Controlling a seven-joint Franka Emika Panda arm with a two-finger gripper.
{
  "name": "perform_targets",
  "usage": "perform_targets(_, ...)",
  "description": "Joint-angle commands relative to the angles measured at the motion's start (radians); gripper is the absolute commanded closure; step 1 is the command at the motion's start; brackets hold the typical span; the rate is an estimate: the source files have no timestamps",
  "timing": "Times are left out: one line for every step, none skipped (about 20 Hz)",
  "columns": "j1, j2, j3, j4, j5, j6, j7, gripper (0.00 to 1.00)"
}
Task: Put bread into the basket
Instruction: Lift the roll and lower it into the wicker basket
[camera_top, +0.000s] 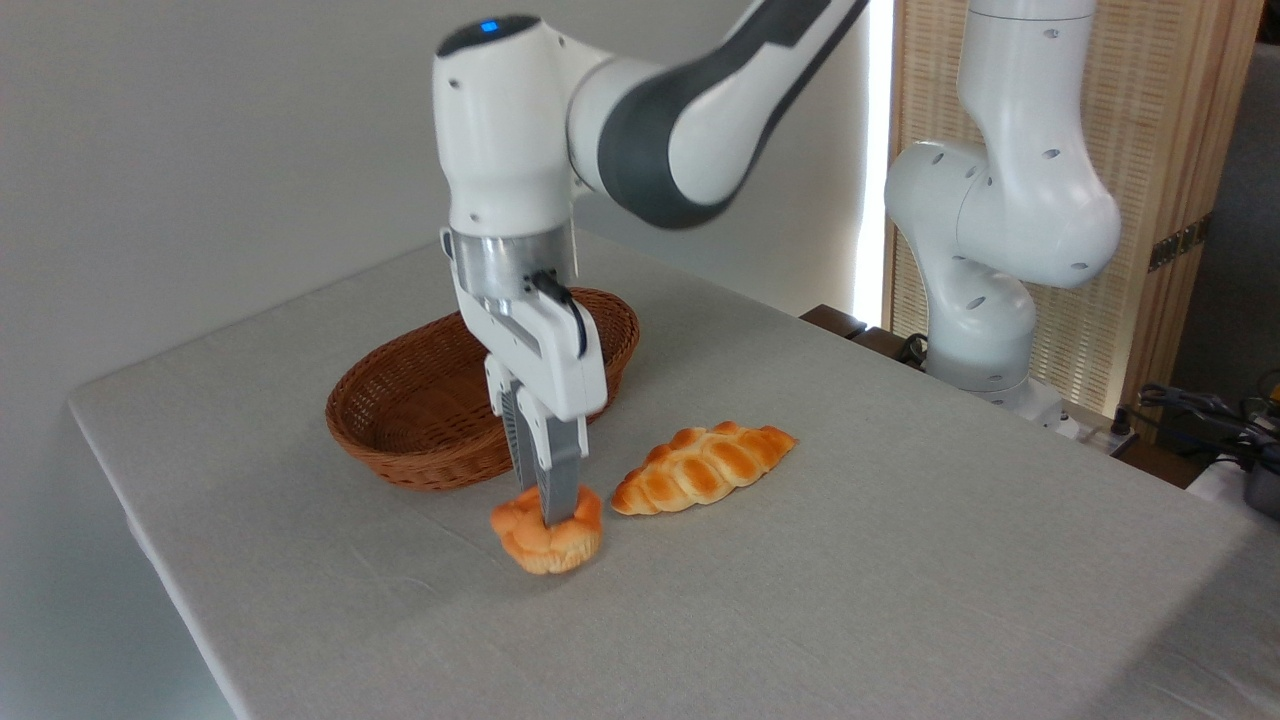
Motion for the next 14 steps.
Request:
perform_targets(-0.004,0.094,-0.051,0.294,0.002,-0.277,-0.028,0.77)
perform_targets(-0.004,0.116,-0.065,0.360,-0.002,-0.339,-0.056,0.76)
perform_targets(-0.004,0.125,-0.084,0.396,-0.003,-0.370,-0.081,0.74)
perform_targets(-0.004,0.125,-0.097,0.404,-0.006,-0.375,-0.094,0.74)
perform_targets(-0.004,0.128,-0.131,0.407,-0.012,-0.375,-0.129,0.73)
perform_targets(-0.004,0.130,-0.146,0.407,-0.017,-0.373,-0.153,0.73)
perform_targets(-0.004,0.138,-0.172,0.407,-0.018,-0.373,-0.189,0.73)
perform_targets(-0.004,0.151,-0.202,0.407,-0.023,-0.367,-0.215,0.73)
perform_targets(-0.004,0.162,-0.219,0.407,-0.026,-0.361,-0.229,0.73)
perform_targets(-0.004,0.182,-0.252,0.409,-0.025,-0.338,-0.268,0.70)
perform_targets(-0.004,0.190,-0.266,0.409,-0.023,-0.321,-0.289,0.67)
perform_targets(-0.004,0.210,-0.283,0.407,-0.025,-0.277,-0.335,0.59)
perform_targets(-0.004,0.229,-0.303,0.406,-0.022,-0.228,-0.373,0.57)
perform_targets(-0.003,0.249,-0.321,0.403,-0.022,-0.186,-0.398,0.45)
